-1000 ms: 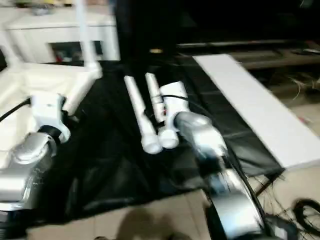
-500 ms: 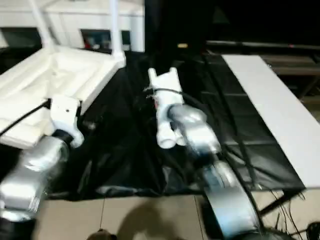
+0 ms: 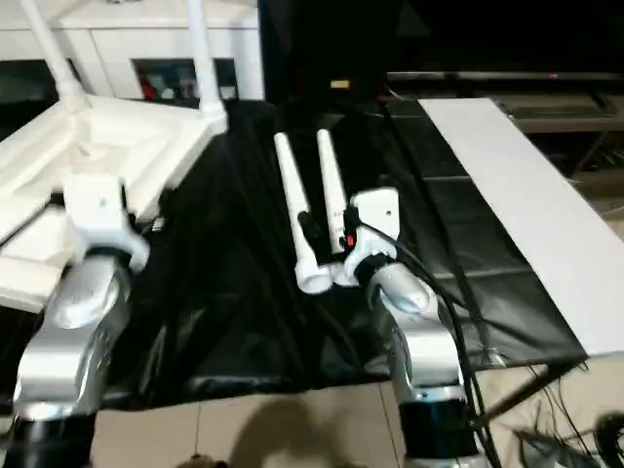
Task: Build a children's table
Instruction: Pick table leg
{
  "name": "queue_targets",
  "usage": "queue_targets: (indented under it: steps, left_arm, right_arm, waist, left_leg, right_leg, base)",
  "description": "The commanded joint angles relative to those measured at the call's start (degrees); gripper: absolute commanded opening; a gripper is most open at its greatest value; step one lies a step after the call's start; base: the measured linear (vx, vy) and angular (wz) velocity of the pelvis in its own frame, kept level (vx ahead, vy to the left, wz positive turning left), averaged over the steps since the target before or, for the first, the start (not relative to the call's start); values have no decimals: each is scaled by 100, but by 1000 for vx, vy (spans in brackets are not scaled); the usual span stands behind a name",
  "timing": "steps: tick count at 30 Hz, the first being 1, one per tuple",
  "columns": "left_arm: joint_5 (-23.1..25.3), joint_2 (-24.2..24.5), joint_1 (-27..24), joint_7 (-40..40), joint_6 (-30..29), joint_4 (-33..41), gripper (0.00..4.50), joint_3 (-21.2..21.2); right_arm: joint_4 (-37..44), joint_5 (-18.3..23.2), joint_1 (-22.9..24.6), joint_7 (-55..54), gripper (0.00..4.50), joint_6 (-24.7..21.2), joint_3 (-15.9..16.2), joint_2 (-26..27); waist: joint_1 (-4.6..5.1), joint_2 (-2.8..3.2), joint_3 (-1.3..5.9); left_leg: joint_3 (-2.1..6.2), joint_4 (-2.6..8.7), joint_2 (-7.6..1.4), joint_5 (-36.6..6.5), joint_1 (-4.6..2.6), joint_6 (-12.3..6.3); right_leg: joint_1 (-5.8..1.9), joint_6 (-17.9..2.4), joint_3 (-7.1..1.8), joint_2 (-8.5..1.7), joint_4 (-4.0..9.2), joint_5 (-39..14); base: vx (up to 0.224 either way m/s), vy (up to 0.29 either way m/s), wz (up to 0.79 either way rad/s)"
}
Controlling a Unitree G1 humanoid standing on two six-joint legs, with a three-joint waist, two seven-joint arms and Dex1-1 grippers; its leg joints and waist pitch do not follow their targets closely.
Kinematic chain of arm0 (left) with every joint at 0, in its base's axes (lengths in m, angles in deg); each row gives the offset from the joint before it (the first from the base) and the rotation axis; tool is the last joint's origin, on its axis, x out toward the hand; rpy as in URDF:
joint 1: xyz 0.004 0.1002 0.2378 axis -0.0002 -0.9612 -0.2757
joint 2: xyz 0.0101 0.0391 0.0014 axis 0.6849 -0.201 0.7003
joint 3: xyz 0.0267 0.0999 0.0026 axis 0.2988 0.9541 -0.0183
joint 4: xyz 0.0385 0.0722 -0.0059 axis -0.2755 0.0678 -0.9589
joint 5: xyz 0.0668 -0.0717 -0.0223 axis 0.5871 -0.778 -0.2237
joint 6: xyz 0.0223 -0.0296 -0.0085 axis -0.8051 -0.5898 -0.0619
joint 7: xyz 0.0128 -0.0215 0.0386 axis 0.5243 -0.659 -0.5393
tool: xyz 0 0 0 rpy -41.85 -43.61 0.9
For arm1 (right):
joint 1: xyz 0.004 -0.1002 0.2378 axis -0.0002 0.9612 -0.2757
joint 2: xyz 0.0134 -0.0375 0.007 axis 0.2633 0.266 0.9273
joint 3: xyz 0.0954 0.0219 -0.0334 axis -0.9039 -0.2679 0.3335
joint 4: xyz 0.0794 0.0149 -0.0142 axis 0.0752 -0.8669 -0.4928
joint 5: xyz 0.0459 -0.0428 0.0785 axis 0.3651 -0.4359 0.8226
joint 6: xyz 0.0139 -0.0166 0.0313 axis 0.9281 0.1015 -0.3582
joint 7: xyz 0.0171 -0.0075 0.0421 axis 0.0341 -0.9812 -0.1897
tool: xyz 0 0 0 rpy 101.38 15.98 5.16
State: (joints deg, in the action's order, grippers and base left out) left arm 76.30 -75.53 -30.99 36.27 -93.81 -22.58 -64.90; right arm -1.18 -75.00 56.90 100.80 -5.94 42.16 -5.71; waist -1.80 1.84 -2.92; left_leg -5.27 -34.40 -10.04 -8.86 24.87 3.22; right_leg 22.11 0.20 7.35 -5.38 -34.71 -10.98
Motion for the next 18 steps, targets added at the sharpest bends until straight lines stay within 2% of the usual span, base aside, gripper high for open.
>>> queue_targets:
  steps: [1,2,3,4,5,6,7,8,9,10,11,12,13,14,15,16,17,18]
  left_arm:
    - [41,3,-63,-74,-19,-4,413,-20]
    - [45,1,-91,-70,-17,6,413,-24]
    - [48,-1,-107,-67,-30,7,413,-34]
    - [46,-1,-117,-61,-25,9,413,-40]
    - [47,3,-133,-53,-25,20,413,-47]
    - [48,7,-141,-49,-26,27,413,-49]
    - [37,15,-161,-27,-6,45,413,-69]
    - [36,26,-169,-12,-2,51,413,-76]
    - [43,48,-178,3,-16,51,413,-76]
    - [28,68,-187,28,-20,29,413,-90]
    - [16,70,-191,36,-17,22,413,-99]
    - [-15,93,-201,89,-43,-10,413,-104]
    - [-43,142,-215,196,-87,-50,413,-66]
    - [-53,185,-223,283,-89,-80,413,-26]
    - [-55,277,-237,448,-85,-128,413,62]
    - [-42,336,-245,542,-94,-151,413,117]
    - [-44,392,-247,633,-113,-166,413,156]
    - [-66,446,-242,739,-149,-187,413,183]
  right_arm:
    - [163,4,-22,-23,450,-160,8,6]
    - [203,16,-24,-15,450,-204,48,-3]
    - [222,29,-27,-29,450,-238,89,-24]
    - [229,31,-28,-34,450,-251,114,-37]
    - [246,31,-23,10,450,-252,174,-69]
    - [256,31,-20,39,450,-249,206,-87]
    - [280,24,-11,71,450,-282,262,-116]
    - [281,2,-20,65,450,-322,282,-129]
    - [263,-44,-43,16,450,-383,285,-130]
    - [197,-185,-114,-73,450,-453,313,-167]
    - [176,-238,-137,-92,450,-462,332,-187]
    - [99,-342,-225,-116,450,-555,369,-252]
    - [-15,-310,-344,-92,450,-734,339,-288]
    - [-112,-221,-441,-48,450,-843,279,-291]
    - [-326,-110,-637,-57,450,-1010,165,-307]
    - [-483,-71,-772,-102,450,-1132,116,-336]
    - [-699,-93,-928,-115,450,-1117,111,-380]
    - [-974,-139,-1122,-145,450,-1083,111,-430]
  waist:
    - [-44,87,339]
    - [-23,99,317]
    - [-46,121,259]
    - [-36,150,237]
    - [-34,157,200]
    - [-41,125,174]
    - [60,170,206]
    - [44,114,157]
    - [62,155,98]
    - [67,164,118]
    - [61,174,147]
    - [46,165,202]
    - [16,140,313]
    - [-8,133,351]
    - [5,117,445]
    - [-6,106,558]
    - [-8,102,595]
    - [-27,101,631]
  left_leg:
    - [156,464,-12,-1794,-10,-896]
    - [186,470,-1,-2035,41,-798]
    - [209,520,-5,-2860,-36,-426]
    - [233,527,17,-3395,-26,-165]
    - [235,540,31,-3653,-35,-71]
    - [217,491,38,-3947,-107,41]
    - [110,355,-169,-4060,-626,196]
    - [132,308,-216,-4342,-824,265]
    - [142,503,-263,-4604,-736,412]
    - [131,612,-285,-4708,-738,476]
    - [155,629,-281,-4516,-679,476]
    - [91,630,-236,-3837,-521,406]
    - [21,592,-205,-2647,-355,222]
    - [-8,539,-199,-1916,-321,130]
    - [-28,388,-173,-623,-309,-16]
    - [-21,229,-96,1096,-279,-189]
    - [-18,147,-66,1782,-307,-269]
    - [-38,37,-21,2641,-326,-396]
  right_leg:
    - [-468,-1161,-6,-381,425,-1134]
    - [-533,-1089,21,-410,435,-1525]
    - [-550,-897,74,-431,530,-2514]
    - [-625,-739,95,-454,572,-3127]
    - [-638,-653,121,-458,601,-3454]
    - [-650,-569,108,-473,666,-3976]
    - [-332,-564,-85,-365,734,-3985]
    - [-196,-624,-65,-333,785,-3804]
    - [-336,-543,-97,-177,678,-3414]
    - [-417,-517,-172,-160,611,-2949]
    - [-460,-537,-237,-176,582,-2686]
    - [-571,-610,-341,-233,563,-2176]
    - [-723,-695,-411,-280,502,-1329]
    - [-704,-741,-440,-298,441,-668]
    - [-683,-823,-447,-280,273,697]
    - [-678,-840,-417,-199,68,2298]
    - [-621,-853,-410,-143,-11,2876]
    - [-532,-859,-418,-95,-108,3562]
  base:
    - [8,0,47]
    - [10,-4,48]
    - [10,-4,48]
    - [17,-4,51]
    - [36,-10,55]
    - [36,-10,55]
    - [38,-15,53]
    - [27,-7,23]
    - [27,-7,23]
    - [53,19,-6]
    - [74,35,-13]
    - [74,35,-13]
    - [93,29,-12]
    - [88,19,-9]
    - [88,19,-9]
    - [62,15,-10]
    - [0,0,0]
    - [0,0,0]
